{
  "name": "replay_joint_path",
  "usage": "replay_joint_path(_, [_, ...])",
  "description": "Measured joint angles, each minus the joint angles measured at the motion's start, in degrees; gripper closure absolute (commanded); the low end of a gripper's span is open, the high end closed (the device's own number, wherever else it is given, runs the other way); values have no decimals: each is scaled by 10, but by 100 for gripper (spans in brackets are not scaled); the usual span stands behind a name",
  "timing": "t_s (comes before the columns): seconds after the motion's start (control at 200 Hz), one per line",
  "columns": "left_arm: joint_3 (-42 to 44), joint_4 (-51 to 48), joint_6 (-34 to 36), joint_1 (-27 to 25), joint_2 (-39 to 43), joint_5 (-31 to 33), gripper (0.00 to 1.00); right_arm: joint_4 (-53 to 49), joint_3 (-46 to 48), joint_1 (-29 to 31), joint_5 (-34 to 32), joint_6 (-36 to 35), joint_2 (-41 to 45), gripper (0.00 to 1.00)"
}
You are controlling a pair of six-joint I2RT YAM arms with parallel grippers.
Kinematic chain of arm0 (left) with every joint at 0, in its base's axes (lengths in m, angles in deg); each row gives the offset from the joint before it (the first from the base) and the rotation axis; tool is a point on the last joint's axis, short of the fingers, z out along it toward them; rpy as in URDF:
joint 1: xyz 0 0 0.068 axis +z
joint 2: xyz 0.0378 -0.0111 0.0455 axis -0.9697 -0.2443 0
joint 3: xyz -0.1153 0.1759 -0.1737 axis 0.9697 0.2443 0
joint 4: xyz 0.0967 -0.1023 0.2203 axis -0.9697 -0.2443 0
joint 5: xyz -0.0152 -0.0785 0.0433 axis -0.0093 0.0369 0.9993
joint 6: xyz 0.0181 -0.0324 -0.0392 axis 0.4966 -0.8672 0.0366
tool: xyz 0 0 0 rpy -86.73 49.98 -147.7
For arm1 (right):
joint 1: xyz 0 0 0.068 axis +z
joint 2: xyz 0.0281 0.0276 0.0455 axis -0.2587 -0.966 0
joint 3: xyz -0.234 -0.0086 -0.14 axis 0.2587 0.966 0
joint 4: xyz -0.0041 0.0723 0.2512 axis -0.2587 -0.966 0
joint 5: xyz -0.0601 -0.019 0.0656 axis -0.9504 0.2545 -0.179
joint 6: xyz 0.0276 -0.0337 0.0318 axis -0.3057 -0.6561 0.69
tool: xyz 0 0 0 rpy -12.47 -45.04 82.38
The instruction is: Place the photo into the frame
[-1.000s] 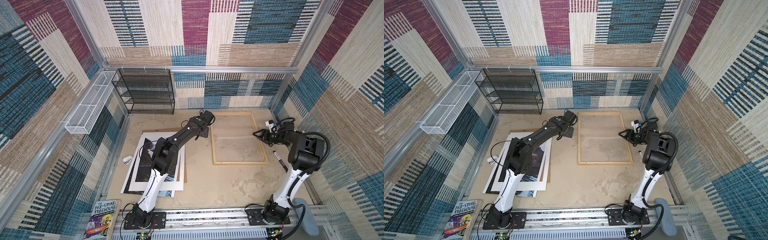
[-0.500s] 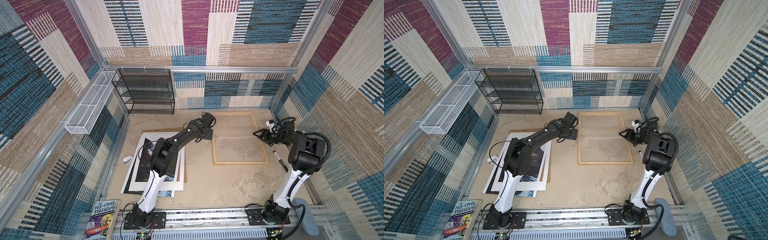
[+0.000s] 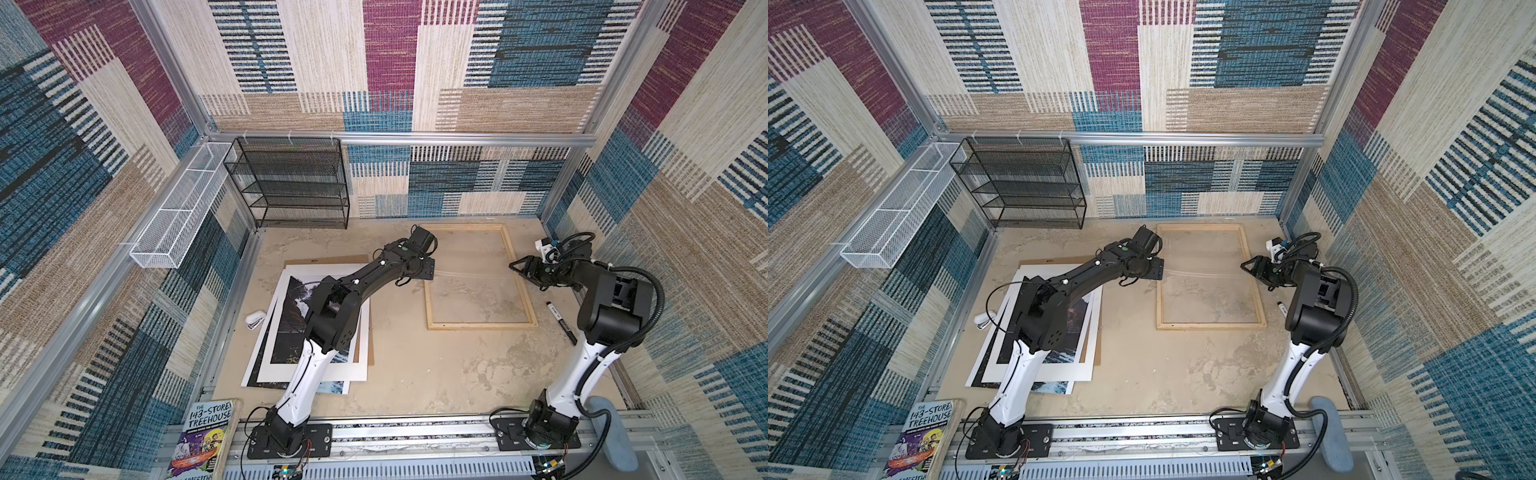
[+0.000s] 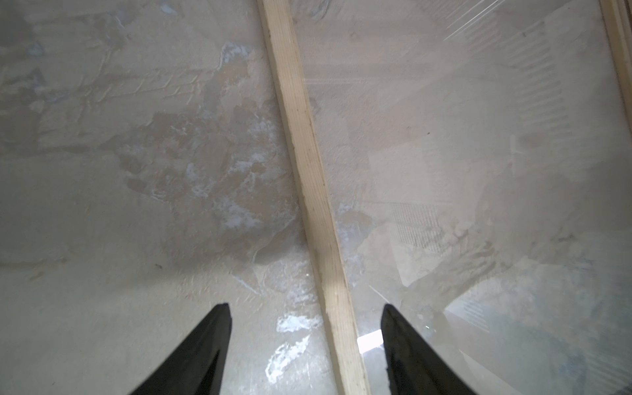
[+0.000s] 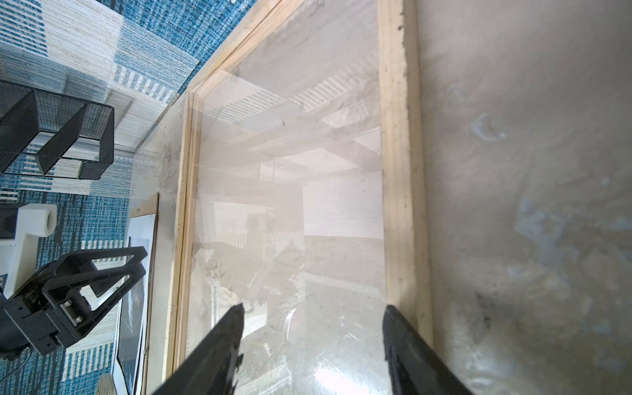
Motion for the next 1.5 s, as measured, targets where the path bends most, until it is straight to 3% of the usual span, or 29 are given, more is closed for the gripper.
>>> replay_joint_path(0.426, [5,9,-1,-3,-10,-9,35,20,8,0,-35,22,3,35])
replay_joint_path(0.816, [110,76,-11,1,25,-26,41,54,26,0,-40,55,5,35])
replay_joint_path(1.147, [116,84,-23,3,28,-31,44,86,57,-1,-11,63,1,39])
replay_joint_path(1.497, [191,95,-24,4,71,-20,45,151,147,12,27,107,43,44])
